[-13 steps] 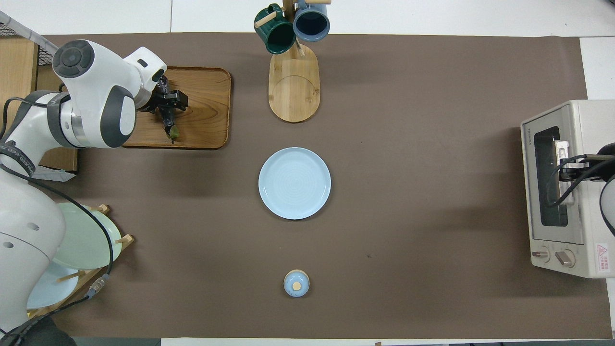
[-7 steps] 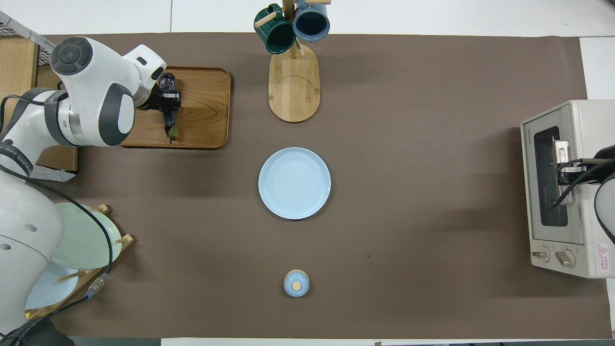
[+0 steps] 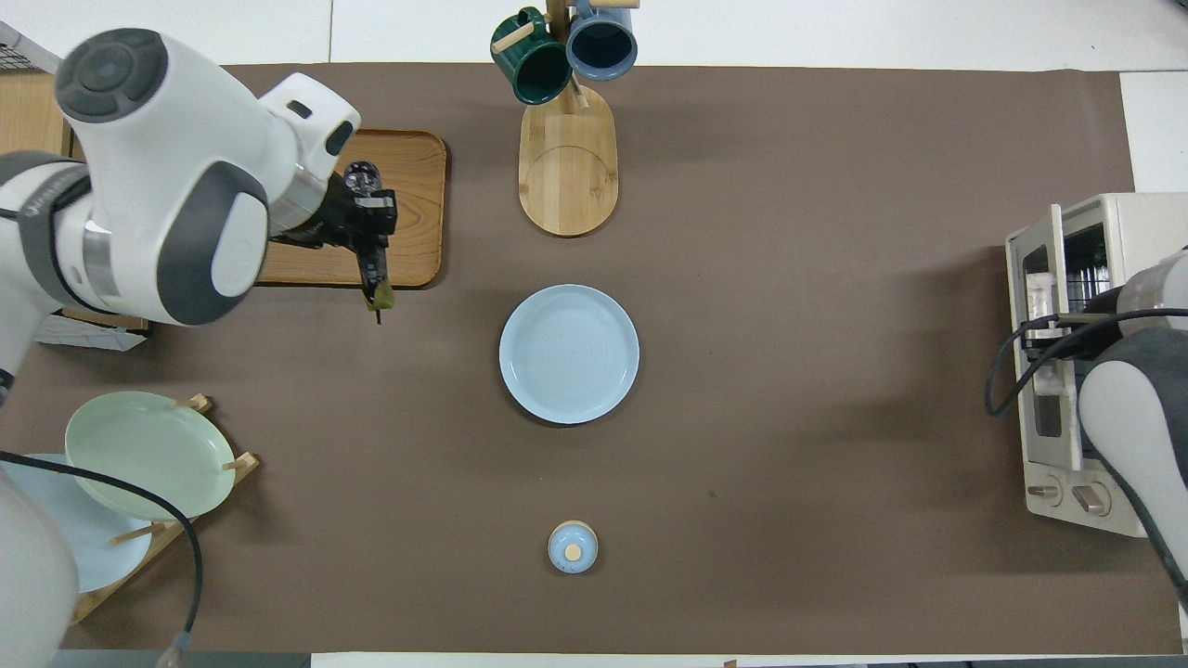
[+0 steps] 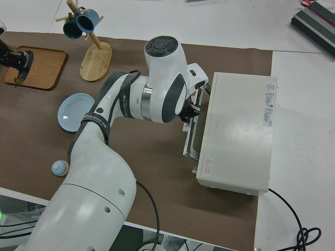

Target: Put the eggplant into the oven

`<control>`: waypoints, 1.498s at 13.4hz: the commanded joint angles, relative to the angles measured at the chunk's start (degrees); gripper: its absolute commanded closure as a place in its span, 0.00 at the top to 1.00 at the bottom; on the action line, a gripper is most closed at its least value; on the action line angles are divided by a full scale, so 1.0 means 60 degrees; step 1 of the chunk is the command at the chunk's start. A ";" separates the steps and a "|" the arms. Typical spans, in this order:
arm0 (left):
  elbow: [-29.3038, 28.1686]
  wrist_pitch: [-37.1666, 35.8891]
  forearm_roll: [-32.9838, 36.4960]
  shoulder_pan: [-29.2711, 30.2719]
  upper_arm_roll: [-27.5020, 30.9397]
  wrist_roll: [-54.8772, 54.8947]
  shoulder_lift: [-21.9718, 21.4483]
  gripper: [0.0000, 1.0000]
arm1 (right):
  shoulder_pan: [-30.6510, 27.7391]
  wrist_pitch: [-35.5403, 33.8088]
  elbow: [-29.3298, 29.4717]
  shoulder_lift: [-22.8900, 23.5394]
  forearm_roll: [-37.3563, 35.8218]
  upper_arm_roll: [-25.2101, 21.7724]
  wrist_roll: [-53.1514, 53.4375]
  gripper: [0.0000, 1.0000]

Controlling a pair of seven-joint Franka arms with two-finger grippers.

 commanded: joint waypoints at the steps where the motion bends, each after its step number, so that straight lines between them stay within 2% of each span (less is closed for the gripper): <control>1: -0.1297 0.0332 -0.0278 -0.1195 0.0168 -0.0976 -0.0671 0.00 | 0.0044 0.0915 -0.0538 0.0160 0.0304 0.0013 0.0087 0.00; 4: -0.3025 0.2467 -0.0982 -0.2279 0.0183 -0.1854 -0.1140 0.00 | 0.0073 0.1400 -0.0670 0.0454 0.0304 0.0013 0.0058 0.00; 7: -0.3497 0.3685 -0.0983 -0.2955 0.0198 -0.2633 -0.0586 0.00 | 0.0088 0.2305 -0.0961 0.0907 0.0319 0.0057 0.0043 0.00; 9: -0.3571 0.3835 -0.0983 -0.3044 0.0198 -0.2649 -0.0380 0.00 | 0.0437 0.3039 -0.1416 0.0923 0.0319 0.0086 0.0116 0.00; 14: -0.3820 0.4172 -0.0983 -0.3294 0.0212 -0.2796 -0.0247 0.00 | 0.0762 0.3905 -0.1827 0.1318 0.0333 0.0086 0.0468 0.00; 15: -0.3776 0.4114 -0.0983 -0.3250 0.0227 -0.2738 -0.0262 0.99 | 0.0762 0.3964 -0.1915 0.1318 0.0391 0.0086 0.0468 0.00; 17: -0.3558 0.3561 -0.0968 -0.2915 0.0271 -0.2359 -0.0510 1.00 | 0.0776 0.3994 -0.1959 0.1507 0.0771 0.0086 0.0468 0.00; 20: -0.1965 0.1060 -0.0953 -0.1555 0.0242 -0.0837 -0.0642 1.00 | 0.1229 0.3980 -0.1858 0.1538 0.1007 0.0086 0.0555 0.00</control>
